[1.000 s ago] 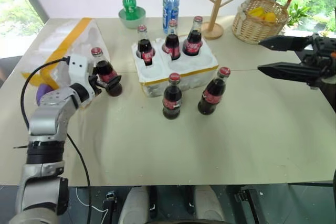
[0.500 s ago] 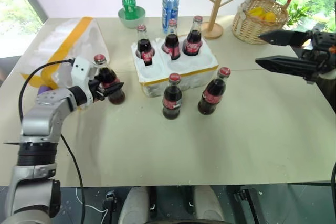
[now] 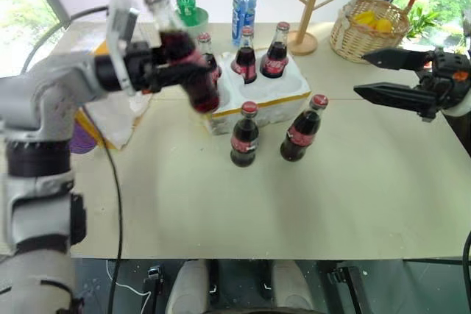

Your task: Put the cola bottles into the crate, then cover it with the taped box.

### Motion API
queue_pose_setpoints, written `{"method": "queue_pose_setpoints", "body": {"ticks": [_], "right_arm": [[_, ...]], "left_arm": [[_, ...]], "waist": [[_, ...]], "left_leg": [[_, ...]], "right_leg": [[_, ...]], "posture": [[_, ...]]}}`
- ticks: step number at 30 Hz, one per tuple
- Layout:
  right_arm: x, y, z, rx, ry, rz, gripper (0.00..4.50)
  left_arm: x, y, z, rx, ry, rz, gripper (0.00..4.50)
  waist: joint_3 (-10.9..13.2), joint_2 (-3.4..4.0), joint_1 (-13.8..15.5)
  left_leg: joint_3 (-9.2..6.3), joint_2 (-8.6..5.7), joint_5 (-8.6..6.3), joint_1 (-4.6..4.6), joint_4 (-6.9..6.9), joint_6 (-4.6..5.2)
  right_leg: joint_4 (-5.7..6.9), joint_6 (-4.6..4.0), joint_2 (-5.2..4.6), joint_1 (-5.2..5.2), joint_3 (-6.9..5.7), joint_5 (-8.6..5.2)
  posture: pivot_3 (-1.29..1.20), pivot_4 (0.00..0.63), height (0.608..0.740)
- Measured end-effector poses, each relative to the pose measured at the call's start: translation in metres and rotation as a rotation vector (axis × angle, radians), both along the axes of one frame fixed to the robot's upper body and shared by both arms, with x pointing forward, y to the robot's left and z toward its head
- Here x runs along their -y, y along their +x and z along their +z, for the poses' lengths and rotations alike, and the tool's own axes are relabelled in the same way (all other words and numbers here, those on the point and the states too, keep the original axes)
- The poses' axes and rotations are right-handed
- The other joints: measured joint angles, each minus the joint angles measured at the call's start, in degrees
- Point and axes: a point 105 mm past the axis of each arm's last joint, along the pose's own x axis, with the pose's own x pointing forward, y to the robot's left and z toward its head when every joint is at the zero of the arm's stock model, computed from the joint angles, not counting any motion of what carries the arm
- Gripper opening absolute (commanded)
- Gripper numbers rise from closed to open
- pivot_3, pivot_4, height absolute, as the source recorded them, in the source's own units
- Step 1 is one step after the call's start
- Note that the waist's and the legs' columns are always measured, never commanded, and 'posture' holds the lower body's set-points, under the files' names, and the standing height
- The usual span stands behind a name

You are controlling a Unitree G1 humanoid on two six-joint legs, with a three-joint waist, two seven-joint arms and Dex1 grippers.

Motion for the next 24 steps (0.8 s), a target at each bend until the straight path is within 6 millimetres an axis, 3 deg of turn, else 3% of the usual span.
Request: {"method": "queue_pose_setpoints", "body": {"ticks": [4,9,12,17,24], "right_arm": [[-0.002,0.0,-0.002,0.014,-0.006,-0.022,4.5],[-0.003,-0.003,-0.009,0.013,-0.003,-0.05,4.5],[-0.003,-0.007,-0.012,0.015,0.003,-0.068,4.5],[0.001,-0.01,-0.017,0.005,0.01,-0.112,4.5],[0.006,-0.009,-0.014,0.035,0.019,-0.166,4.5]], "left_arm": [[0.033,0.036,0.003,0.009,-0.027,-0.004,2.67],[0.063,0.064,-0.004,0.041,-0.017,0.017,2.67],[0.08,0.069,-0.015,0.024,0.002,-0.012,2.67],[0.091,0.073,-0.049,0.06,0.159,-0.018,2.67],[0.114,0.074,-0.076,0.161,0.33,-0.021,2.67]], "waist": [[0.02,-0.03,0.29],[0.03,-0.05,0.22],[0.04,-0.04,0.26],[0.05,-0.06,0.32],[0.04,-0.05,0.43]], "left_leg": [[-0.01,0.03,0.0,-0.1,0.08,0.0],[-0.02,0.09,-0.09,-0.33,0.26,0.16],[-0.07,0.14,-0.15,-0.98,0.6,0.27],[-0.01,0.13,-0.17,-1.03,0.65,0.3],[-0.14,0.13,-0.28,-1.0,0.68,0.48]], "right_leg": [[-0.08,0.0,0.13,-0.01,0.0,0.0],[-0.19,0.04,0.21,-0.12,0.0,-0.03],[-0.08,0.07,0.27,-0.6,-0.03,-0.04],[-0.09,0.14,0.25,-0.63,-0.02,0.0],[-0.07,0.15,0.24,-0.58,0.01,0.01]], "posture": [[0.0,0.15,0.74],[0.0,0.15,0.74],[0.0,0.15,0.74],[0.0,0.15,0.74],[0.0,0.15,0.74]]}}
